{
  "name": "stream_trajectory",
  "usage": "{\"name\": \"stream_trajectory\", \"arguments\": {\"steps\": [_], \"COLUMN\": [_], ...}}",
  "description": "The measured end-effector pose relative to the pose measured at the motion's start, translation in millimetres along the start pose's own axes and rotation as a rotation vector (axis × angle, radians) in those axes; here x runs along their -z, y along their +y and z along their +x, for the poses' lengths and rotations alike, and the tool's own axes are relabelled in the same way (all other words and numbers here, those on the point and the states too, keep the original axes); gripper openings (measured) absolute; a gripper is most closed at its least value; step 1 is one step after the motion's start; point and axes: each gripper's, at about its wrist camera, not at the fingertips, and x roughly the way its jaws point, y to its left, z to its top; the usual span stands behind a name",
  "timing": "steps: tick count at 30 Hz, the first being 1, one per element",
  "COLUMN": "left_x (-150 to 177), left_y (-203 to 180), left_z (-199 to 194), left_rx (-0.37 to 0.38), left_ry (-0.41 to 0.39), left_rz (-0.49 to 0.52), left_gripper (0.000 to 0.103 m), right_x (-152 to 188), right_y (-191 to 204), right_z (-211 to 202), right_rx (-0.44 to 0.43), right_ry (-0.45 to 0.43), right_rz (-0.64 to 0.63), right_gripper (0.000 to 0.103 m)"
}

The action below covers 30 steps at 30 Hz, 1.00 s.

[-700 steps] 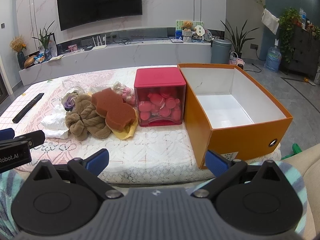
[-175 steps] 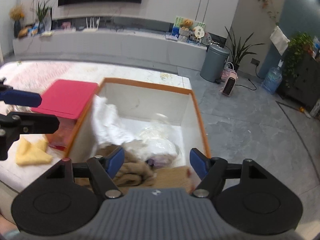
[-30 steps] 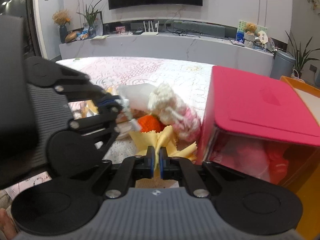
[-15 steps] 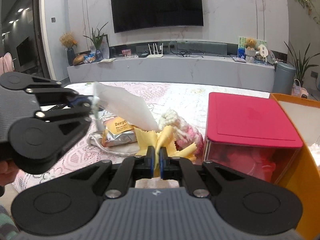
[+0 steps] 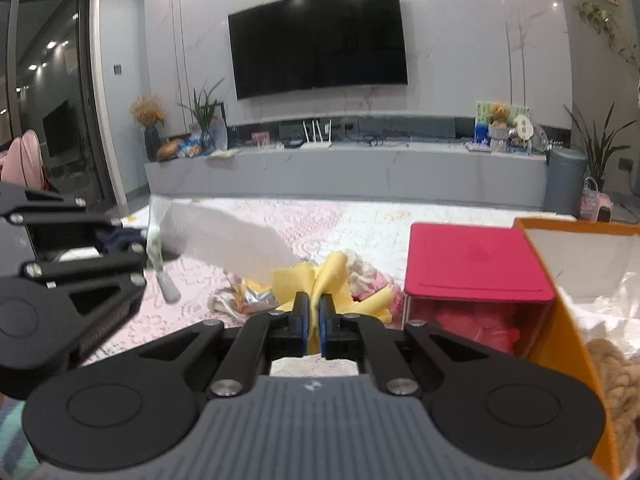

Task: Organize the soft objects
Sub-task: 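Carry the yellow cloth and plastic bag into the orange box with both tools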

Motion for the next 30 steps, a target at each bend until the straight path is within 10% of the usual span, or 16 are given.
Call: {"name": "stream_trajectory", "arguments": {"steps": [20,30], "left_x": [-60,-104], "left_y": [-56,-110], "left_z": [-58,-30], "left_rx": [0.1,0.203], "left_ry": [-0.208,-0.257], "left_rz": [-0.06,0.089], "left_gripper": [0.001,0.001], "right_x": [-1,0], "right_y": [-61,-126], "right_z": [-130,-151], "right_rx": [0.192,0.343], "right_ry": [-0.126,-0.115], "right_rz": [0.179,0.231], "right_gripper": [0.002,0.002]}}
